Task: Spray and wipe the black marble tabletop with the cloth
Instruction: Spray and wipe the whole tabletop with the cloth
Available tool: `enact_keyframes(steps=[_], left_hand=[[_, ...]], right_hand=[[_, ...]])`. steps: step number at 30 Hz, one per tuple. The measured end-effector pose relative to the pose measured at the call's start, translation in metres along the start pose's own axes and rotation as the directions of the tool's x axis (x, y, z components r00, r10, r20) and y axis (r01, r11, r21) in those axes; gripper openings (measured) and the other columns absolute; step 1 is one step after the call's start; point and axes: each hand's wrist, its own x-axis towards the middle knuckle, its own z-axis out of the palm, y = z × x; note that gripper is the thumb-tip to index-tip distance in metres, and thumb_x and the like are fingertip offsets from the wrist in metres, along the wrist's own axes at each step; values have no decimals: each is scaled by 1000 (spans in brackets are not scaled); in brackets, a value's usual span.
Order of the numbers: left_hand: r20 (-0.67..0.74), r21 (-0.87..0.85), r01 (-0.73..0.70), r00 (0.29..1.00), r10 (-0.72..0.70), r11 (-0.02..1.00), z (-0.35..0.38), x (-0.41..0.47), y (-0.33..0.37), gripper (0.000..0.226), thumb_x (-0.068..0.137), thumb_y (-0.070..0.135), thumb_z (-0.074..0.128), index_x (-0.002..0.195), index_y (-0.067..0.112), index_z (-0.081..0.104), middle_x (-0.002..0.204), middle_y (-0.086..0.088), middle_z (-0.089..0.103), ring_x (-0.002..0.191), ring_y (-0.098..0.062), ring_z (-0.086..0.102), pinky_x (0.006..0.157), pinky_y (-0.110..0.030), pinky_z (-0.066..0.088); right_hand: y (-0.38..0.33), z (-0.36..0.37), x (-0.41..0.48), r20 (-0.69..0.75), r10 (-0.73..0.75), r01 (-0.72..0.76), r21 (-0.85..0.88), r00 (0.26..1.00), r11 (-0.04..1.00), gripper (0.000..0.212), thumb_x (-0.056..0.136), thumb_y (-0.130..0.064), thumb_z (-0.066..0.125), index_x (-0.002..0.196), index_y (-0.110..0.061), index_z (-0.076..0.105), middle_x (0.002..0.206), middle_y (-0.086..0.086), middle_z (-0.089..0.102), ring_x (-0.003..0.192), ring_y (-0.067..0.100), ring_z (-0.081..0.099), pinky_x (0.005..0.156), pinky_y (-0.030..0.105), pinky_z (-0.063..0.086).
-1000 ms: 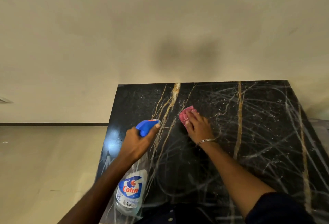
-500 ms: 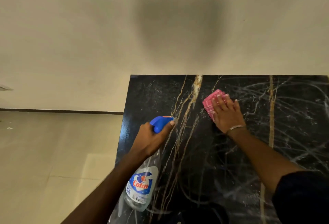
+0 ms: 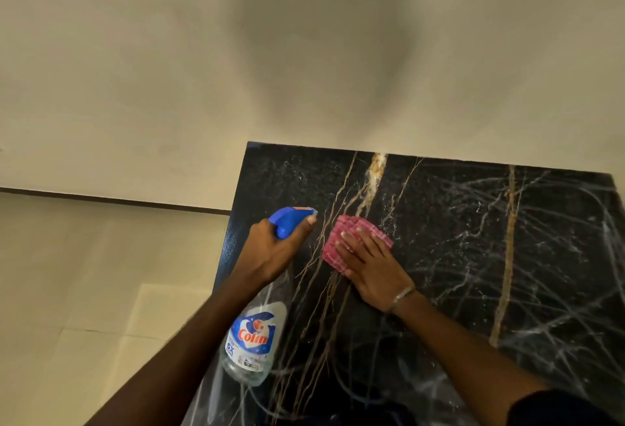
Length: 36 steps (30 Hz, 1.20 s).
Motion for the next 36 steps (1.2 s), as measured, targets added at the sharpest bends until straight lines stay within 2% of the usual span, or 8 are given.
enact_keyframes(steps=[5, 10, 15, 19, 23, 29, 31, 36], left_hand=[[-11, -9, 35, 999, -35, 999, -4, -1, -10, 44, 81, 56, 54, 92, 15, 63, 75, -12, 67, 63, -21, 62, 62, -21, 50], [-9, -6, 36, 999, -36, 999, -8, -4, -13, 32, 81, 56, 53, 89, 25, 60, 76, -7, 67, 66, -16, 62, 59, -13, 49], [-31, 27, 40, 999, -39, 999, -13, -5, -14, 27, 83, 55, 52, 86, 29, 57, 76, -9, 66, 65, -17, 61, 60, -13, 46], [-33, 16, 42, 999, -41, 999, -13, -1, -14, 36, 79, 58, 52, 87, 24, 59, 74, -9, 65, 59, -10, 58, 57, -12, 47], [-36, -1, 44, 998, -44, 999, -12, 0, -17, 33, 82, 55, 54, 87, 23, 59, 71, -5, 63, 58, -5, 56, 56, -9, 46], [-66, 3, 47, 997, -47, 999, -17, -4, -15, 39, 84, 56, 54, 93, 19, 61, 78, -10, 67, 62, -9, 59, 60, -13, 48], [-71, -2, 47, 996, -47, 999, -17, -7, -15, 38, 82, 57, 53, 92, 21, 61, 79, -12, 67, 64, -15, 62, 62, -16, 49], [-61, 25, 38, 997, -36, 999, -15, -11, -12, 42, 79, 61, 51, 87, 21, 60, 77, -14, 66, 63, -20, 61, 62, -23, 50]], right_hand=[[61, -10, -11, 15, 319, -319, 50, 948, 946, 63, 99, -51, 2, 155, -24, 13, 163, 7, 15, 150, 33, 5, 120, 53, 10], [47, -19, 45, 56, 588, -586, 199, 807, 786, 66, 94, -49, 10, 156, -26, 4, 164, 5, -1, 150, 36, -2, 120, 52, -2], [-10, -25, 70, 56, 351, -356, 134, 935, 925, 65, 95, -50, 3, 153, -26, -14, 163, 5, -13, 148, 33, -15, 118, 50, -10], [-18, -14, 31, 39, 134, -137, 88, 990, 987, 59, 100, -50, 13, 156, -31, 5, 164, 1, 5, 150, 29, -4, 120, 48, -4], [33, -14, 2, 34, 305, -307, 61, 952, 950, 63, 98, -53, 9, 155, -27, 12, 162, 4, 16, 149, 32, 10, 118, 54, 15], [38, -29, 57, 80, 611, -611, 225, 788, 759, 64, 101, -50, 17, 156, -25, -5, 164, 5, -8, 149, 35, -9, 118, 54, -3], [13, -31, 74, 91, 559, -563, 233, 824, 793, 66, 101, -50, 19, 156, -24, -8, 163, 5, -12, 148, 37, -11, 118, 55, -5], [-40, -17, 43, 79, 221, -231, 152, 972, 961, 64, 101, -52, 15, 155, -29, -11, 160, -1, -17, 144, 25, -22, 119, 52, -8]])
